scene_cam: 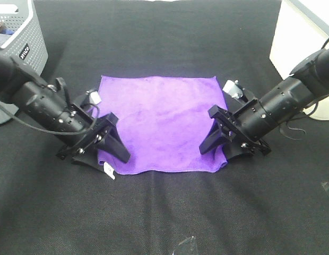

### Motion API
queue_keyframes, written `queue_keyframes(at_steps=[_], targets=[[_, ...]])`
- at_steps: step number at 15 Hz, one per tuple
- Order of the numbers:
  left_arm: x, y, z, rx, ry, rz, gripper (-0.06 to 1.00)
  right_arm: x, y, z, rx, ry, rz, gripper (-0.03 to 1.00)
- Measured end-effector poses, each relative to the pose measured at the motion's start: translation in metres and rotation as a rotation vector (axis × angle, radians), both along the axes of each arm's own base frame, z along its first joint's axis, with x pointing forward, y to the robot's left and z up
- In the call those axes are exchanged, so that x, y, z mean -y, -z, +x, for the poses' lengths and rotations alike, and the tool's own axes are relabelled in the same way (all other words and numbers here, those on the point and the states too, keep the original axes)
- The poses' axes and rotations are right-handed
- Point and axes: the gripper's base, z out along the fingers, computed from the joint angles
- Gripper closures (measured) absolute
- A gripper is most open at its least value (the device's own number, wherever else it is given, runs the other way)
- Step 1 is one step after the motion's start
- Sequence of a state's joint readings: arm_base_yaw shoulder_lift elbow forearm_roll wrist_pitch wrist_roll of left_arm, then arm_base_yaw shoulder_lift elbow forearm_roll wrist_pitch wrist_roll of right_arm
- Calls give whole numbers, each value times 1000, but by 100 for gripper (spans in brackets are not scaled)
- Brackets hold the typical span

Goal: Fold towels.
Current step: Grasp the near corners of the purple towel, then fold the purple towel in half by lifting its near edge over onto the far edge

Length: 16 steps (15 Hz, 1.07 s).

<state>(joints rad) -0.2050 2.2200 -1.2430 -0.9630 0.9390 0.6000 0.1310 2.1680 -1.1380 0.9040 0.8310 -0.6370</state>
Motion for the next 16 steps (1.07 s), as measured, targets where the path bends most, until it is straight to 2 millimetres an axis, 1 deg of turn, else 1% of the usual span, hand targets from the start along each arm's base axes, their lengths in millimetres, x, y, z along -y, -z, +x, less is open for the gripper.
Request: queue_keyframes(at_steps=[2, 4, 5, 6, 9, 11, 13, 15, 16], targets=[[1, 3, 3, 4, 22, 36, 67, 1, 2, 3, 8, -21, -16, 65], [0, 6, 4, 12, 33, 55, 90, 1, 3, 6, 16, -46, -33, 83], [0, 6, 5, 12, 32, 55, 94, 1, 3, 7, 14, -50, -41, 92], [0, 6, 4, 17, 39, 56, 94, 1, 3, 8, 9, -52, -47, 96], [0, 6, 4, 49, 82, 54, 94, 0, 0, 9, 7, -64, -59, 96], [1, 1, 3, 77, 126, 69, 94, 1, -6, 7, 14, -82, -66, 96], [-2, -12, -5, 106, 146, 86, 94, 2, -21, -5, 9, -81, -63, 96], [-7, -28, -23, 124, 137, 98, 94, 3, -42, -24, 14, -80, -51, 96], [-9, -38, -31, 140, 133, 99, 94, 3, -49, -31, 10, -86, -43, 96]])
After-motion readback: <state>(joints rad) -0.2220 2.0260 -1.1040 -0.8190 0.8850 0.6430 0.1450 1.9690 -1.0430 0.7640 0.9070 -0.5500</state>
